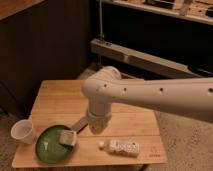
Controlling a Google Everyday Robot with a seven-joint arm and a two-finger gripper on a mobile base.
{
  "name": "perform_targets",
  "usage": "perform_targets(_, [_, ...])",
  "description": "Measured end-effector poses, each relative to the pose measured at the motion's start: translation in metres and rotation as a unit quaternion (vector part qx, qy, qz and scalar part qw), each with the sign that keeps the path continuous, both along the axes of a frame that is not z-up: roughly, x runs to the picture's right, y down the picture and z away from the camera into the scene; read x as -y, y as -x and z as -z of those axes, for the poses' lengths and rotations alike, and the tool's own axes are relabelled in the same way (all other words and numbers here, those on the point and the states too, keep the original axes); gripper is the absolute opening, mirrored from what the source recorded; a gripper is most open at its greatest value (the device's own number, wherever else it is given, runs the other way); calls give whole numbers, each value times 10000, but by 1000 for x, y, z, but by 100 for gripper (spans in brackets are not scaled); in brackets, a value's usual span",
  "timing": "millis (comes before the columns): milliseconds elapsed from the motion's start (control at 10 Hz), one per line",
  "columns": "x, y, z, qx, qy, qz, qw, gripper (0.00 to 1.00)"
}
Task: Move the arm in a circular motion
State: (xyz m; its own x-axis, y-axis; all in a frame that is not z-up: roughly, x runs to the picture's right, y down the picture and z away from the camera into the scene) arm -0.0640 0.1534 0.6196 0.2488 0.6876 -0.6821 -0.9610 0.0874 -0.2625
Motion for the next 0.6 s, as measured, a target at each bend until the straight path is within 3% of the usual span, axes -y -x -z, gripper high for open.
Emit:
perform_targets(200, [27, 19, -27, 206, -44, 207, 9996, 0])
perform_targets(600, [104, -3, -88, 382, -465, 299, 9977, 0])
